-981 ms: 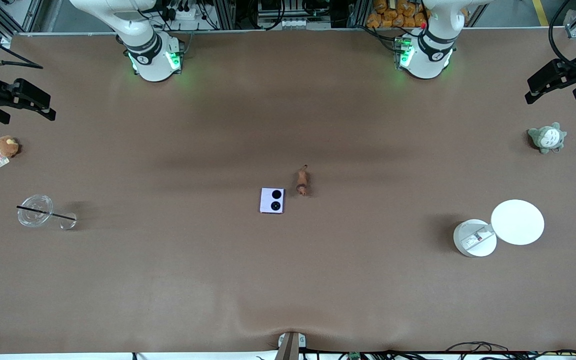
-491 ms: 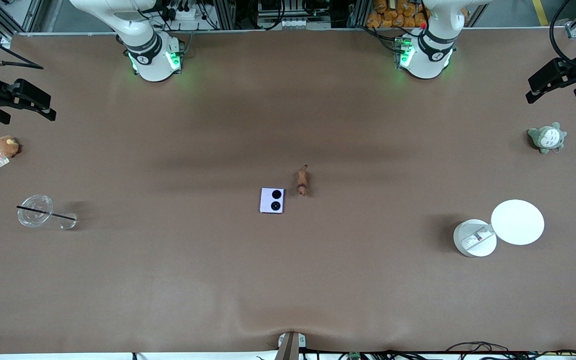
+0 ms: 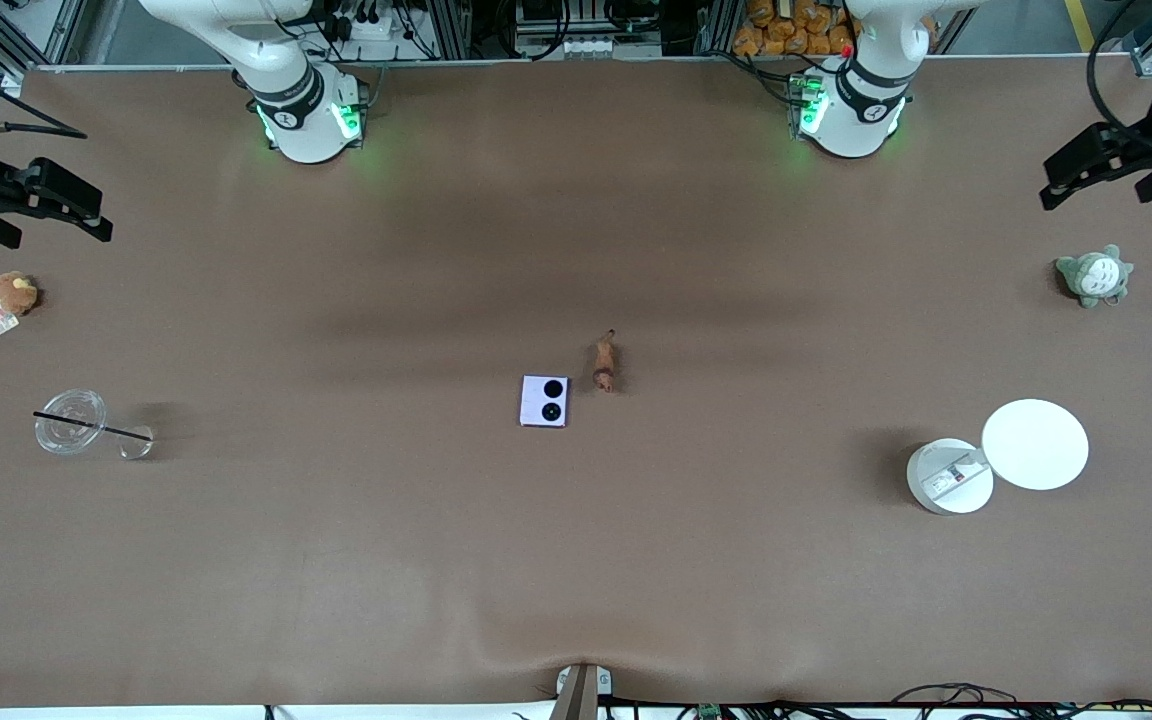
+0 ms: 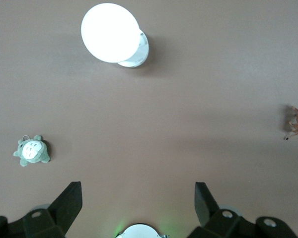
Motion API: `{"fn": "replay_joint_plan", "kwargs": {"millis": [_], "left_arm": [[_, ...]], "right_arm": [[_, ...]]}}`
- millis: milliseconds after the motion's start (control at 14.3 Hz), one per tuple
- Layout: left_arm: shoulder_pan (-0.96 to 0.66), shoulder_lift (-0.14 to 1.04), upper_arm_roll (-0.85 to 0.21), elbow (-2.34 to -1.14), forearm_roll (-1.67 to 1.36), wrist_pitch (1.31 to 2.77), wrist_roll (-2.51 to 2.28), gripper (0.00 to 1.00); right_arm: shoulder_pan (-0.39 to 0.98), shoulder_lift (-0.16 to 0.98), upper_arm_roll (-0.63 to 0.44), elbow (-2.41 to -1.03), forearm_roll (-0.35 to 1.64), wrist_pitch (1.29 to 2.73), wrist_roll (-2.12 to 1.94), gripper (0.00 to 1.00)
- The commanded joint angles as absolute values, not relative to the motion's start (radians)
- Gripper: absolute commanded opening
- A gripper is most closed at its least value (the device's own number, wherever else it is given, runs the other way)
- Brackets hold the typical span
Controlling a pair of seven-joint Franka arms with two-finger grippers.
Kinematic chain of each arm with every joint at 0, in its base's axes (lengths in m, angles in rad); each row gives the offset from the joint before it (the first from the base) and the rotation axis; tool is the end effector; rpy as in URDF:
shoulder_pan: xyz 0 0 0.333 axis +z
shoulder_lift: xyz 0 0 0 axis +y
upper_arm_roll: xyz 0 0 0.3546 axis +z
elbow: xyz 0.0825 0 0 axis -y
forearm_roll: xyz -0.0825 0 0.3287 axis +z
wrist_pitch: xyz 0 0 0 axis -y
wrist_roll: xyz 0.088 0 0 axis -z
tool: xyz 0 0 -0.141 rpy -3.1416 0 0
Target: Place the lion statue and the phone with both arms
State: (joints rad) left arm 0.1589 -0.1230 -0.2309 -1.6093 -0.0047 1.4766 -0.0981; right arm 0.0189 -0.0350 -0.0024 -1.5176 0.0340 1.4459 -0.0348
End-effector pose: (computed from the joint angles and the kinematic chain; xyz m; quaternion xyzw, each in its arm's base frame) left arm 0.4448 -0.0413 0.6616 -0.9998 -0.0138 0.0055 0.0122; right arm 0.4728 0.0129 0.6574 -0.9993 -0.0274 0.0182 0.0171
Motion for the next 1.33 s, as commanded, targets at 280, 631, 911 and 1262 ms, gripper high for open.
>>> {"fn": "replay_joint_plan", "kwargs": {"millis": [280, 631, 911, 1262], "left_arm": [[0.158, -0.003, -0.392, -1.582, -0.012, 1.509, -0.172, 1.00], [0.134, 0.107, -0.463, -1.583, -0.002, 1.591, -0.262, 1.00], [0.058, 0.225, -0.463, -1.582, 0.000, 1.714, -0.438, 1.00], [-0.060, 0.346, -0.462, -1.585, 0.071, 1.816, -0.512, 1.00]], "right_arm": [[0.018, -0.035, -0.005, -1.522, 0.043, 1.447, -0.049, 1.00], [0.018, -0.032, -0.005, -1.522, 0.043, 1.445, -0.048, 1.00], [0.018, -0.018, -0.006, -1.519, 0.043, 1.445, -0.046, 1.00], [0.018, -0.015, -0.006, -1.519, 0.043, 1.443, -0.046, 1.00]]}}
